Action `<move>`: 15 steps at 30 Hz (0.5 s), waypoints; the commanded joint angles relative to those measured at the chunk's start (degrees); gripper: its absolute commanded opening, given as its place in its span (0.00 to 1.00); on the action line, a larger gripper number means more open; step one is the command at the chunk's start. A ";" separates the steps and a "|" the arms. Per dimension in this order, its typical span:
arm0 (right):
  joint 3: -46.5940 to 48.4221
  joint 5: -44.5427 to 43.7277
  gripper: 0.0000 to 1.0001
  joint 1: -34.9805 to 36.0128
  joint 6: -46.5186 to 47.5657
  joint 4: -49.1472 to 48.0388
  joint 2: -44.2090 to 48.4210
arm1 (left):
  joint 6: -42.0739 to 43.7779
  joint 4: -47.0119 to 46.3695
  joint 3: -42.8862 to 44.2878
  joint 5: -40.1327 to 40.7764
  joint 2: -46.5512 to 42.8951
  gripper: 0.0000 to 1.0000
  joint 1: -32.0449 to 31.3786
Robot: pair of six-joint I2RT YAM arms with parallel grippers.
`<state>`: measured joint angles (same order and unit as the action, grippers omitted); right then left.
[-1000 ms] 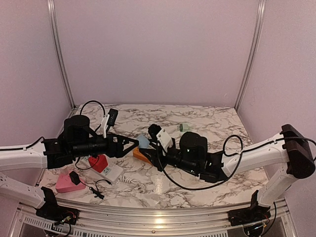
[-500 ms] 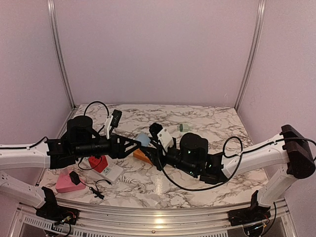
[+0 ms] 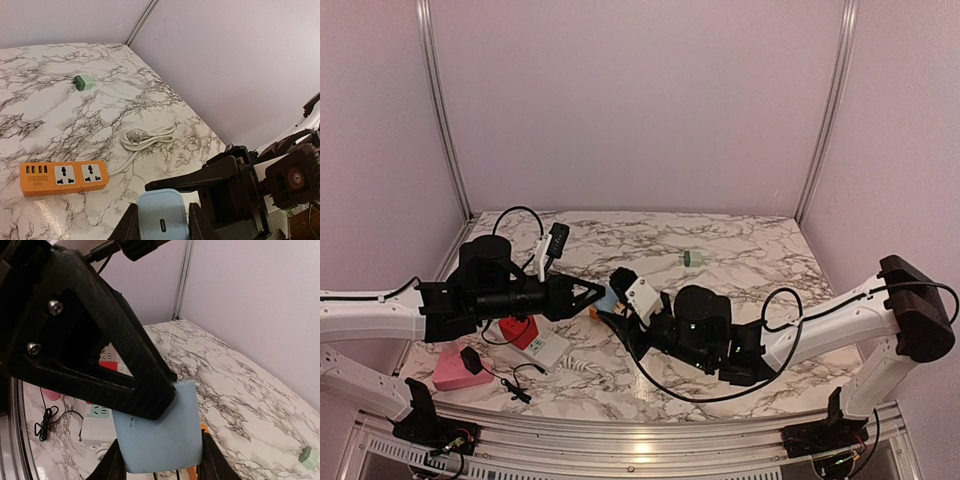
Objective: Insert the plug
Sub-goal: Pass from the right arm to the left
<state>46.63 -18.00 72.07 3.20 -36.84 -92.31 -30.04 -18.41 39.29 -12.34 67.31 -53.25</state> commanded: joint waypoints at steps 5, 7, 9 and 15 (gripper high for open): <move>2.35 -2.99 0.32 0.35 0.90 -0.82 0.20 | 0.04 -2.90 0.98 -1.13 0.08 0.40 -1.06; 2.40 -3.26 0.33 0.35 1.05 -0.76 0.10 | -0.15 -2.94 0.89 -0.94 0.13 0.50 -1.06; 2.48 -3.58 0.33 0.35 1.10 -0.78 0.08 | -0.49 -2.94 0.65 -0.59 0.05 0.63 -1.11; 2.29 -4.93 0.33 0.35 1.20 -1.20 0.38 | -0.70 -3.10 -0.37 -0.34 -0.53 0.61 -1.15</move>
<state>46.78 -21.21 72.20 4.51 -36.64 -92.36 -30.81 -19.51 39.27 -12.43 67.37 -54.17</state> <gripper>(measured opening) 0.359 0.635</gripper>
